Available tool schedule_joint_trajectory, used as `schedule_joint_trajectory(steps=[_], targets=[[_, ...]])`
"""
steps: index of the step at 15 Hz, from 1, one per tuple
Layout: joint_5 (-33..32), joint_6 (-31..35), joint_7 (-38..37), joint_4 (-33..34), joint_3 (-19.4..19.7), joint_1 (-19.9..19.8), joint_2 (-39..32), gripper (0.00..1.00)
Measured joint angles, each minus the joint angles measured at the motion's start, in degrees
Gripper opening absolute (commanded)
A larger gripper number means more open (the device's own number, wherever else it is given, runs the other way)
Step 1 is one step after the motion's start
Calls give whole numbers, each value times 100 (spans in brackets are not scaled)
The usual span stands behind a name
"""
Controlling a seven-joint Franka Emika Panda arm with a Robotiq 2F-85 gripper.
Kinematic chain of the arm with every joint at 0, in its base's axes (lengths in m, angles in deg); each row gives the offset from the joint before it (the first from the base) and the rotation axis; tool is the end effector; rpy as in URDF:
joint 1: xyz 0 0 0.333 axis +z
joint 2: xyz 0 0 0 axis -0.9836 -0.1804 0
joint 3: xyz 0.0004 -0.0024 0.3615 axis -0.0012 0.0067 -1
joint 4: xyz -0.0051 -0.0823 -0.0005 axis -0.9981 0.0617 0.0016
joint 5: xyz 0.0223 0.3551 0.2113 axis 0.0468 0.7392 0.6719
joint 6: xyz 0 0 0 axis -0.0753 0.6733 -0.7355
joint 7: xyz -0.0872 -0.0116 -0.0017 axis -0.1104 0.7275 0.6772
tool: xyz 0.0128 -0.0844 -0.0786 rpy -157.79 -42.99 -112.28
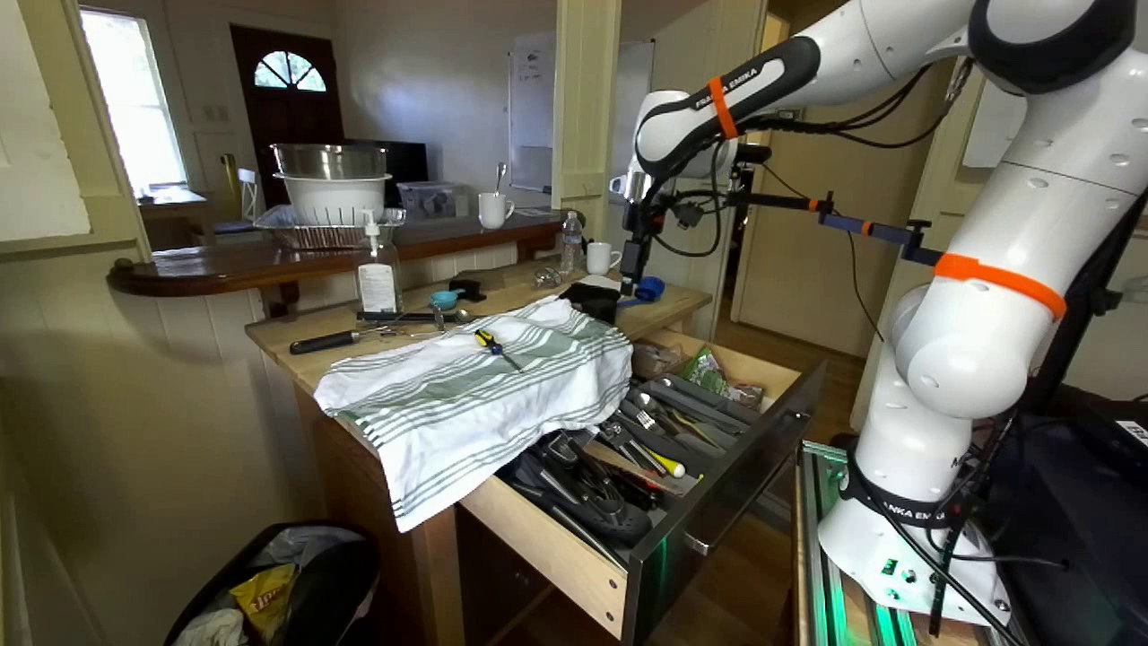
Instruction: Fold the towel twice.
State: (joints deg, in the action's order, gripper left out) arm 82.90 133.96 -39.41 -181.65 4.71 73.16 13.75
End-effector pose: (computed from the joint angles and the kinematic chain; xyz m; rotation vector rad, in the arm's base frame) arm 0.4394 -0.2119 0.4573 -3.1078 -0.1501 -0.1474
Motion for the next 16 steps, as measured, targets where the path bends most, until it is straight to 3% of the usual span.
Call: schedule_joint_trajectory(steps=[3,6,12,16], targets=[[454,684,77,500,-8,-8,-819,100],[821,898,79,1215,-60,-147,-1697,100],[1090,896,95,2845,-361,-945,-3177,100],[1258,833,115,3498,-700,-1479,-3761,100]])
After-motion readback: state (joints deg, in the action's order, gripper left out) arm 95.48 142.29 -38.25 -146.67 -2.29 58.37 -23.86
